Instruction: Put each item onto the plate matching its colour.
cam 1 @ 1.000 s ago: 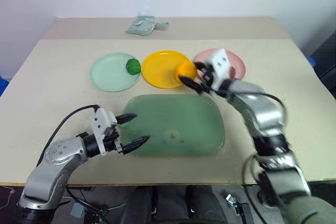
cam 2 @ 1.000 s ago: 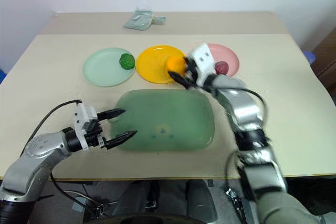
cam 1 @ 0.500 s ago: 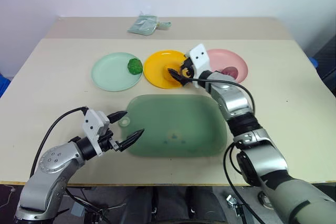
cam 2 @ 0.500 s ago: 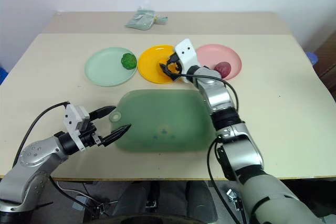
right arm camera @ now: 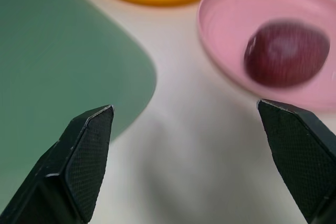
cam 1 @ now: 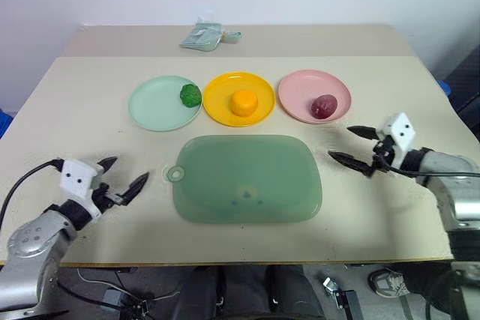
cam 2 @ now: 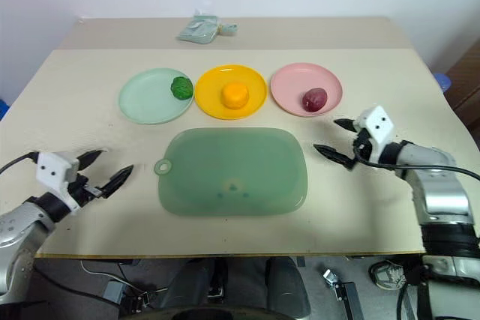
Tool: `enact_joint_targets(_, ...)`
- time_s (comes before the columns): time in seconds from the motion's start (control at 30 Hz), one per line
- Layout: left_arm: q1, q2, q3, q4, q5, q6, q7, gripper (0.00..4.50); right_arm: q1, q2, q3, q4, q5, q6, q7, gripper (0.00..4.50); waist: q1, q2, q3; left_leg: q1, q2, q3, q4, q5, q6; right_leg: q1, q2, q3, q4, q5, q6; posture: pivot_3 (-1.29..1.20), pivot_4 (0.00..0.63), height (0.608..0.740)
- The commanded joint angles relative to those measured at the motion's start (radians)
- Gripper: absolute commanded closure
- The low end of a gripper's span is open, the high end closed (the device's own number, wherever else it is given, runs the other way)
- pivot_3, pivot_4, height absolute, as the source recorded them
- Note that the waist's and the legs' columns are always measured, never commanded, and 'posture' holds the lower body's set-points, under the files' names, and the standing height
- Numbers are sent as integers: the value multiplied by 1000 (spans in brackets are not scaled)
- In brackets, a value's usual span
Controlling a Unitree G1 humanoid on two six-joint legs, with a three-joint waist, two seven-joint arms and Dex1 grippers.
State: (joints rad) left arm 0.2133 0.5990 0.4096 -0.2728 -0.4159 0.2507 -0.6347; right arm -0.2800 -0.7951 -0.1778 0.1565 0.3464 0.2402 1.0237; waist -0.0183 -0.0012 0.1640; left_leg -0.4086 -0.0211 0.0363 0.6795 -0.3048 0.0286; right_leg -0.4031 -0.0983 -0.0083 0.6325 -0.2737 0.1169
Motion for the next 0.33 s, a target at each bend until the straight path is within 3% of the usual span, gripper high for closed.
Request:
enact_joint_targets(0.03,9,-4,14,-50,-5,-6,11,0,-17,-19,-33,-1,20,-6,16,54,2,0,0,0,0,0,0,0,0,0,0,0,0,0,0,0,150,740)
enact_joint_targets(0.33,27,-32,-19,-132,-3,47,52,0,-110,23,16,26,-1,18,-24,54,4,0,0,0,0,0,0,2,-4,0,-1,0,-1,0,0,0,150,740)
